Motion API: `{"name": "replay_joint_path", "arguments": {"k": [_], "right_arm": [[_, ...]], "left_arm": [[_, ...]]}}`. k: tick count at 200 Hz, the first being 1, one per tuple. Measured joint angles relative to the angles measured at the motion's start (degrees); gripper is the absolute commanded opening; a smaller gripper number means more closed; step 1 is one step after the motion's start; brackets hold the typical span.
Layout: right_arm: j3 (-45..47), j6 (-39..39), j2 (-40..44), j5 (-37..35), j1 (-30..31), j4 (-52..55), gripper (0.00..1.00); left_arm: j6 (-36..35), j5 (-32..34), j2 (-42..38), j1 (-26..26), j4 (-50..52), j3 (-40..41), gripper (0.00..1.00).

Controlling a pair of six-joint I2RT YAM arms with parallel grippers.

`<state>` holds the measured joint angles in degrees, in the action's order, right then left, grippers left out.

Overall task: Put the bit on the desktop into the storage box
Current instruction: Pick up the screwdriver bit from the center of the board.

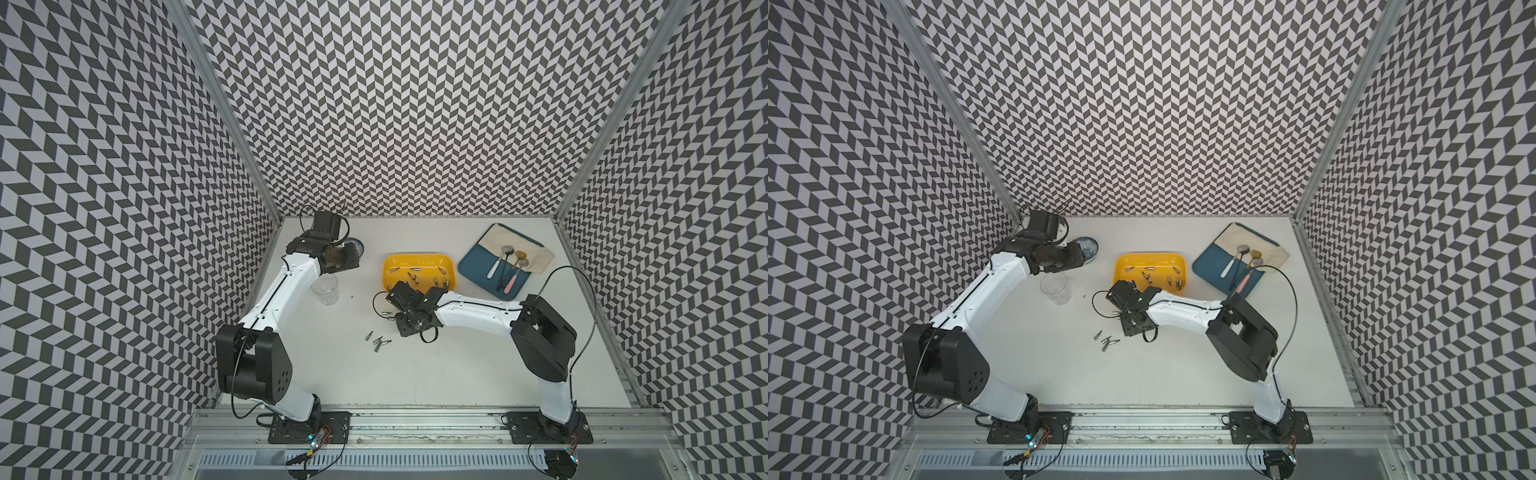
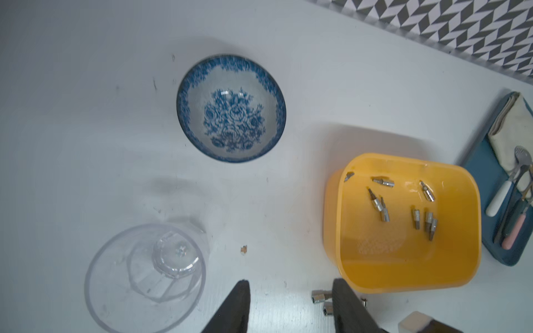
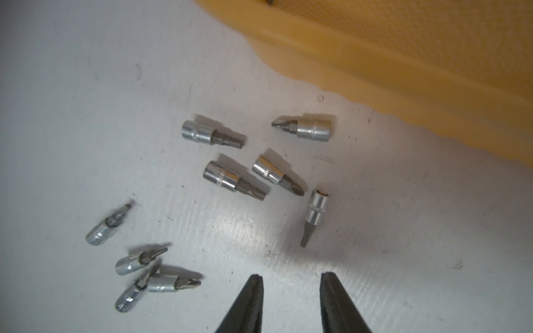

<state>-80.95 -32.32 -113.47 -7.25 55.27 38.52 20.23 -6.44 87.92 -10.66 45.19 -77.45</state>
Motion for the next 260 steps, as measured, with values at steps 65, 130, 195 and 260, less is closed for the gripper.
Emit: {"name": "replay_joint_path", "arguments": {"k": [65,130,195,260], "right_arm": [[-2.97,1.92,-2.78,-0.79,-1.90,0.42,0.34],[-4.35,3.39,-4.79,-1.05,-3.32,0.44,0.32],[-5.70,4.31,-6.34,-0.98,-3.72,0.44,0.26],[-6.01,5.05,-6.99,-1.20,-3.72,0.70,0.16]], "left_arm": [[3.26,-2.56,-9.99,-0.63,-2.10,13.29,0.51],[4.85,-3.41,-15.91,-1.05,-2.25,18.95,0.51],[5.55,-3.58,-17.70,-3.08,-2.27,22.25,0.51],[6.91,-3.54,-18.45,-5.14,-2.43,23.54,0.51]]}}
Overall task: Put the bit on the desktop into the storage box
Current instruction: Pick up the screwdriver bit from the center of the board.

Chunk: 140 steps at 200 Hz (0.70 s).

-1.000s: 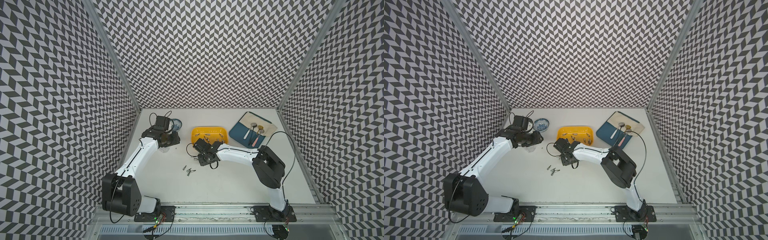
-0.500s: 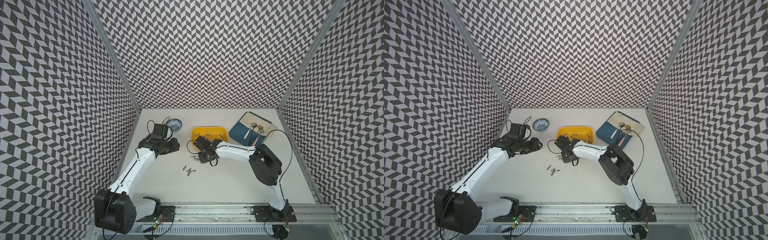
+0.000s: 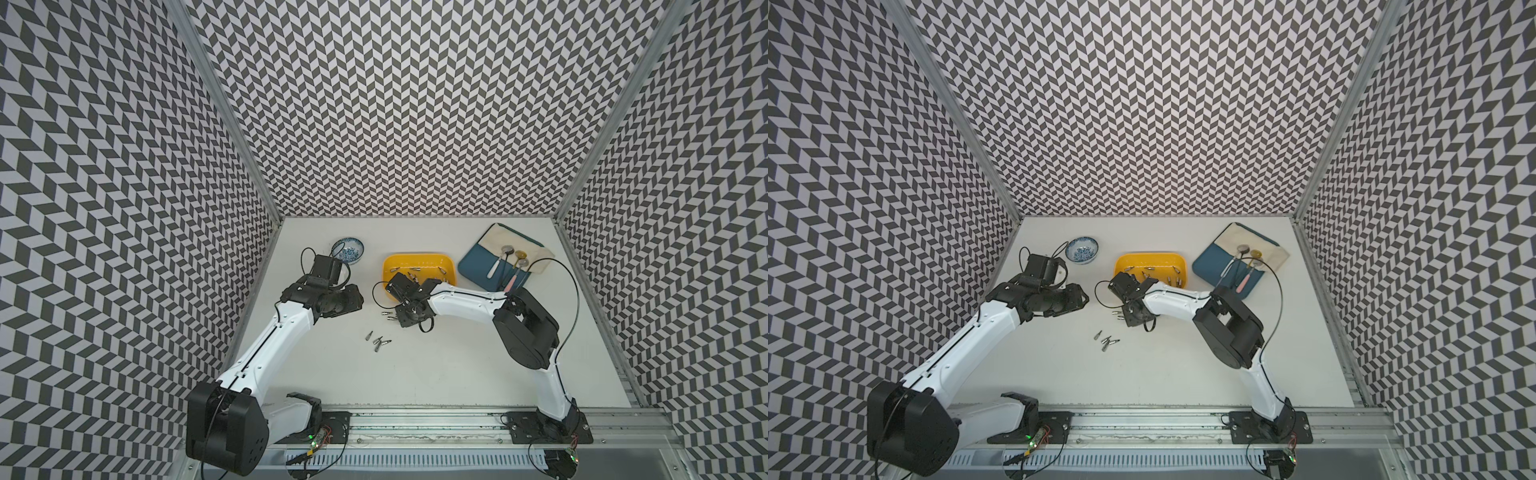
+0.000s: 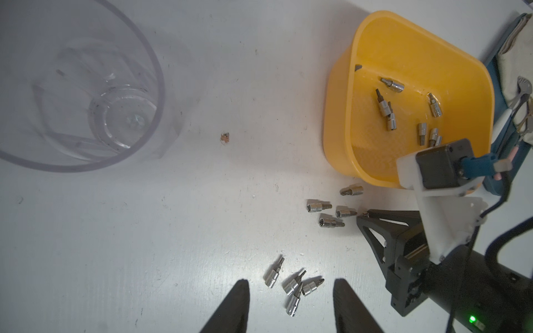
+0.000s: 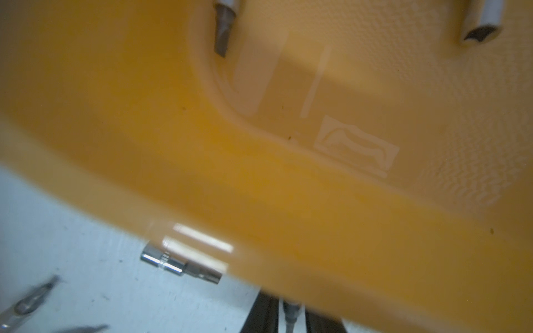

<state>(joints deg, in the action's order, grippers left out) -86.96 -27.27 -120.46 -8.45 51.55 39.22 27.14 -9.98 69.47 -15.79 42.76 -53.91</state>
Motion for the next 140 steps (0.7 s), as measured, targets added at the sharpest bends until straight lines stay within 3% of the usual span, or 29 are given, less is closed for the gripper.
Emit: {"name": "replay_joint_path", "arguments": {"k": [57,88,140], "right_arm": [[0.00,0.17,0.04,-0.33,0.00,0.15,0.00],[0.00,0.09,0.83,0.04,-0.11,1.79,0.00],[-3.74,-0.11,7.37,1.46,-1.57,4.74,0.00]], "left_arm": [[2.49,1.33,0.17,-6.32,-1.07,3.04,0.51],[4.22,2.56,-0.24,-8.76,-1.29,6.97,0.45],[5.68,4.09,-0.90,-9.33,-1.60,9.81,0.45]]}}
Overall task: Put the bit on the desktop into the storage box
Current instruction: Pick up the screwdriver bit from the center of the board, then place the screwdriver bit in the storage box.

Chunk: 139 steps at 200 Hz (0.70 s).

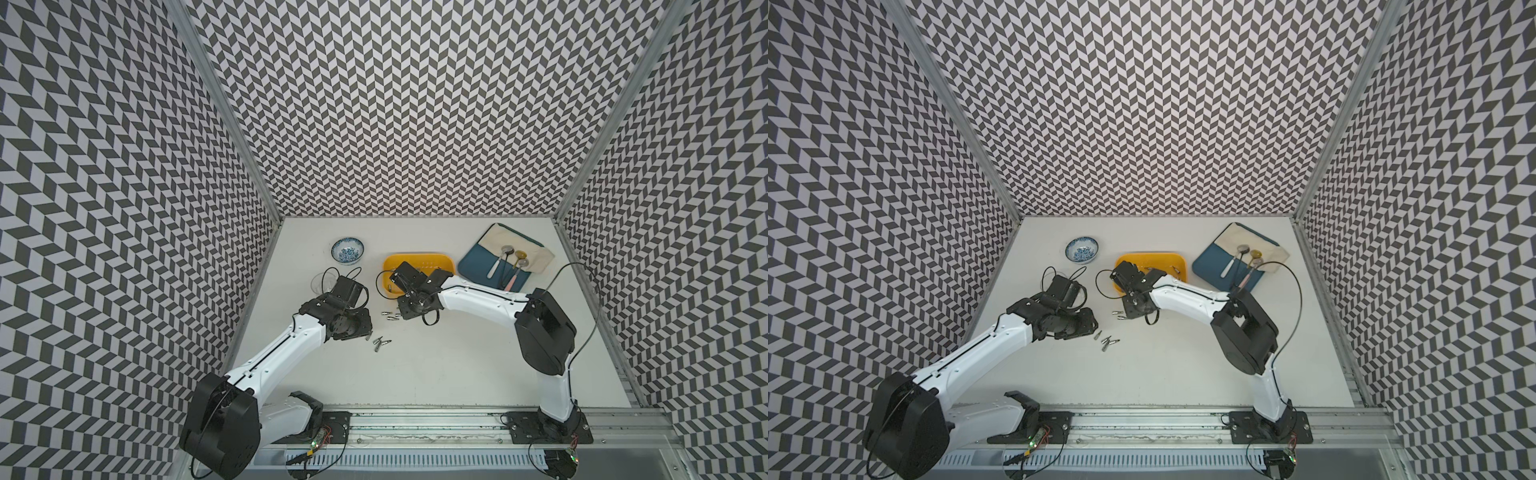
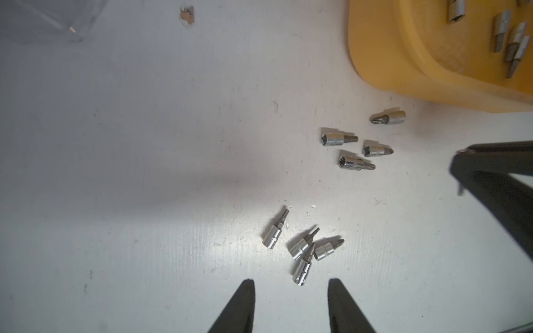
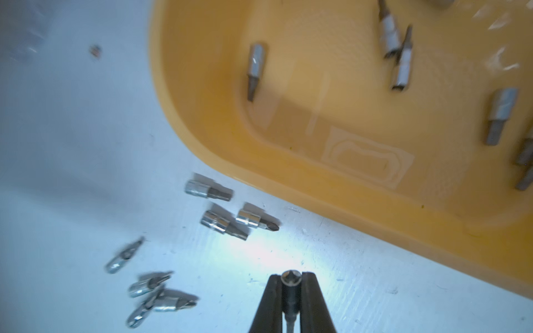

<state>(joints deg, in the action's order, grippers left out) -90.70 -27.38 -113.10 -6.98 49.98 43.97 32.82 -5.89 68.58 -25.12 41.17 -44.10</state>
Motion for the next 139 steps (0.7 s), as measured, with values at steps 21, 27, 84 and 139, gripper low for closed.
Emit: {"name": "replay_joint_path", "arguments": {"k": [21,27,84,139], "right_arm": [[-5.33,0.98,0.48,0.11,-2.47,0.83,0.00],[-6.67,1.40,0.46,0.11,-3.45,1.03,0.00],[-17.90,6.23,-5.99,0.00,-13.27,2.62,0.00],[-18.27,9.60,-15.98,0.68,-17.66,5.33,0.00]], "left_arm": [[0.24,0.00,0.15,0.00,-0.83,0.59,0.45],[0.28,-0.02,0.37,0.00,-0.96,0.59,0.45],[-0.11,0.00,6.32,0.00,-2.69,0.59,0.44],[-0.42,0.00,8.66,-0.02,-3.56,0.59,0.43]]}}
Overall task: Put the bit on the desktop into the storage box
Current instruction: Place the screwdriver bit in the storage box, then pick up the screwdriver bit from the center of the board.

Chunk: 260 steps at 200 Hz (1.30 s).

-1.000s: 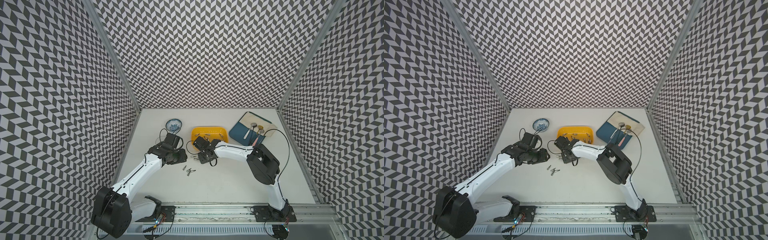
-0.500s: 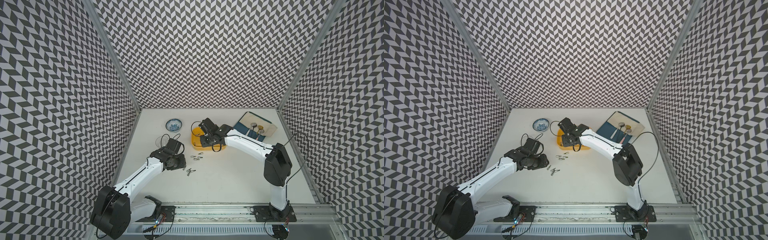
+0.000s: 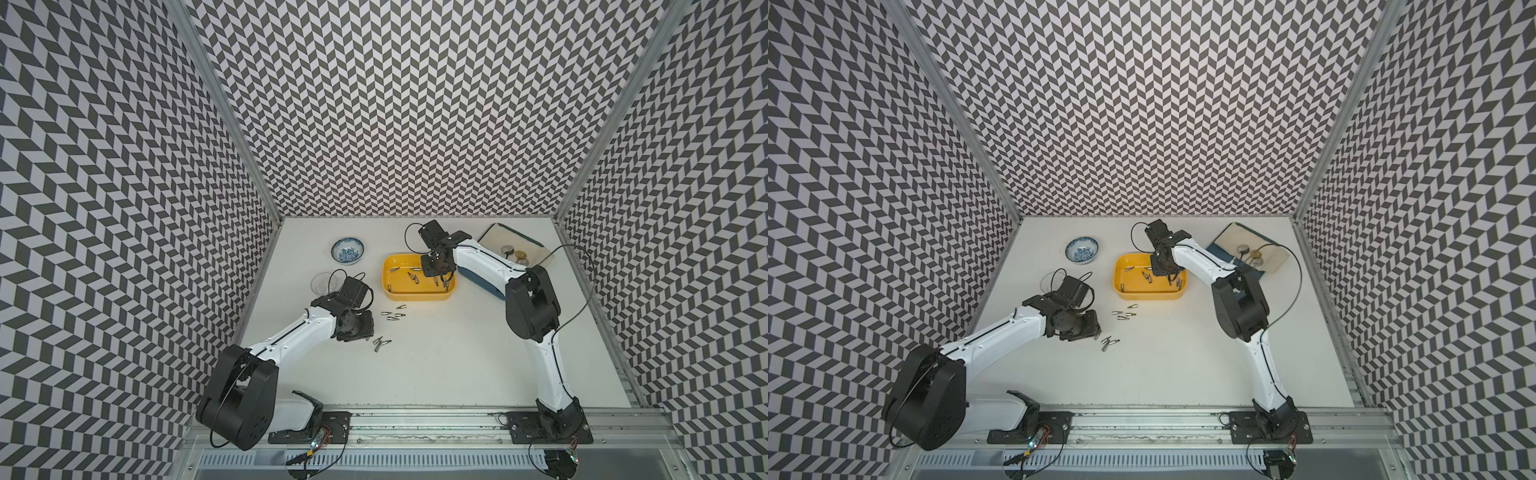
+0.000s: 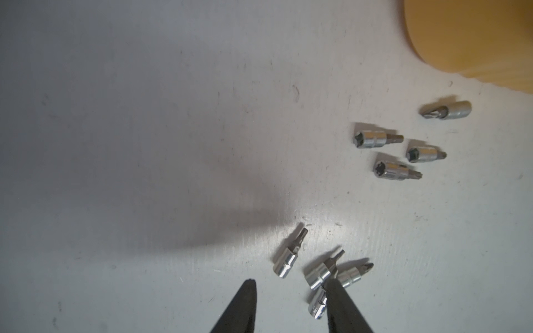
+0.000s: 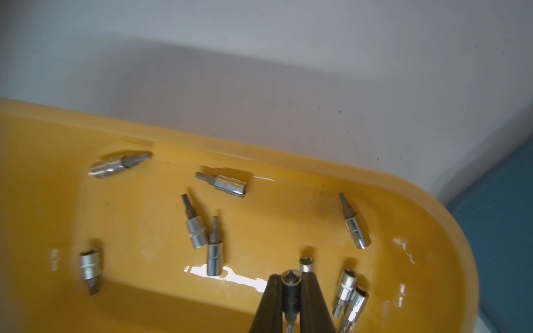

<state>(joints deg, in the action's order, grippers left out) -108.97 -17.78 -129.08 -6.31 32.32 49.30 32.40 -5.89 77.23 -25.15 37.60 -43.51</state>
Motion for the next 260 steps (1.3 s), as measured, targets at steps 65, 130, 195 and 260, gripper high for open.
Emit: {"name": "replay_joint_path", "arguments": {"k": [65,130,195,260], "right_arm": [[-2.32,1.84,-2.36,0.68,-0.85,1.62,0.00],[-2.43,2.23,-2.36,0.66,-0.96,1.68,0.08],[-2.43,2.38,-2.36,0.63,-0.96,1.70,0.22],[-2.43,2.38,-2.36,0.57,-1.01,1.73,0.26]], "left_arm": [[-1.03,-0.28,3.76,-1.03,-0.55,0.00,0.42],[-1.25,-0.22,5.25,-1.51,-0.74,0.00,0.40],[-1.33,-0.15,7.54,-1.49,-0.98,-0.39,0.37],[-1.68,0.35,8.24,-1.49,-1.14,-0.85,0.29]]}}
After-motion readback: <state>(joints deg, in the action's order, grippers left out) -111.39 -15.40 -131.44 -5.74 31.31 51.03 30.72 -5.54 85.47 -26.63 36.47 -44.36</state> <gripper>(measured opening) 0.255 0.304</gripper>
